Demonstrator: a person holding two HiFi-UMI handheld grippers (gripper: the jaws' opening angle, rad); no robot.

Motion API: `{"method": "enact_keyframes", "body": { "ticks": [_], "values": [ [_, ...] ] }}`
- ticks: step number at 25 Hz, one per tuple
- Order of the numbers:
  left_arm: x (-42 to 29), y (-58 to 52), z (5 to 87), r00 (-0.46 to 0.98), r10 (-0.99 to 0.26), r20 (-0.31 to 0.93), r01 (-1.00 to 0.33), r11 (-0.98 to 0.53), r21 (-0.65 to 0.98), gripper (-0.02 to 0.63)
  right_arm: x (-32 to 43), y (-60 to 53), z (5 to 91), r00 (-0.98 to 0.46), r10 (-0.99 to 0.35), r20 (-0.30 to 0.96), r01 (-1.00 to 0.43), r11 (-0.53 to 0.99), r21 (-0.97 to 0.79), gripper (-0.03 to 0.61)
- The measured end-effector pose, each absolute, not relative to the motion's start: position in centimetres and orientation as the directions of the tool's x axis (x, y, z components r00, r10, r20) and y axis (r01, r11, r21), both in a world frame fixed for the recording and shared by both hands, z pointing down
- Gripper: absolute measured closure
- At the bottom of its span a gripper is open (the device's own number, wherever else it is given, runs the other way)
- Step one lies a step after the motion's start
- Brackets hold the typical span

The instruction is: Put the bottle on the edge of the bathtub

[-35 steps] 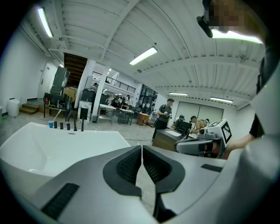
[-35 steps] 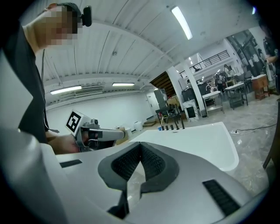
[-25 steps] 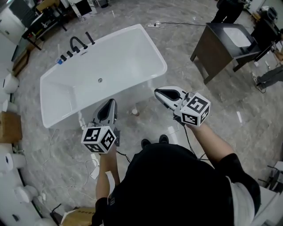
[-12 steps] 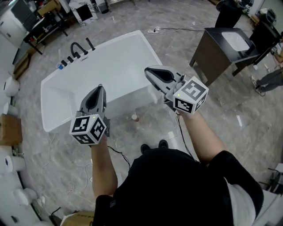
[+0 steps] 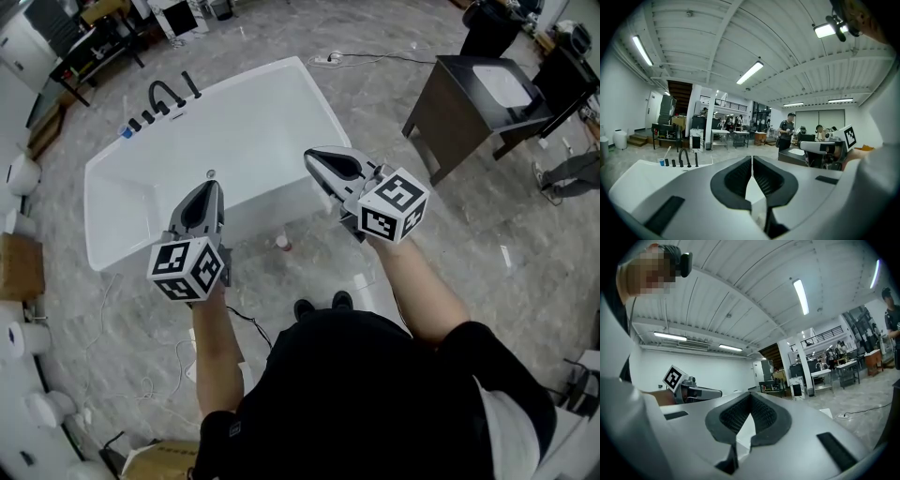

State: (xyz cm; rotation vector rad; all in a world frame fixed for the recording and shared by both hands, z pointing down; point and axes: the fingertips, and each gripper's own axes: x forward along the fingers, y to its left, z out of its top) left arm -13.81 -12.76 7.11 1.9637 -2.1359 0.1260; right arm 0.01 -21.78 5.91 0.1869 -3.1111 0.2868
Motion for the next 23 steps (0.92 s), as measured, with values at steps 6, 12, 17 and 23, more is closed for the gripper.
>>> {"method": "enact_keyframes", "body": {
  "ticks": [6, 12, 17, 23],
  "values": [
    [-12.5, -13.2, 7.4, -0.053, -0.968, 0.246, -0.991, 0.08, 0.104, 0.589, 0.3, -21.6, 6.6, -0.993, -0.115, 0.032, -0.119, 0.973, -0.2, 0.551],
    [-12.1, -12.8, 7.8, -0.049, -0.966, 0.255, -0.991, 0.079, 0.108, 0.589, 0.8, -21.4, 7.1, -0.992, -0.123, 0.033, -0.127, 0.97, -0.206, 0.551],
    [-11.6, -12.7, 7.8, -0.052, -0.966, 0.254, -0.99, 0.084, 0.117, 0.589, 1.8, -21.3, 7.3, -0.991, -0.129, 0.03, -0.132, 0.968, -0.211, 0.551],
    [-10.6, -13.1, 7.7, -0.047, -0.966, 0.255, -0.99, 0.079, 0.118, 0.589, 2.7, -21.7, 7.2, -0.991, -0.129, 0.029, -0.133, 0.969, -0.209, 0.551]
  ]
}}
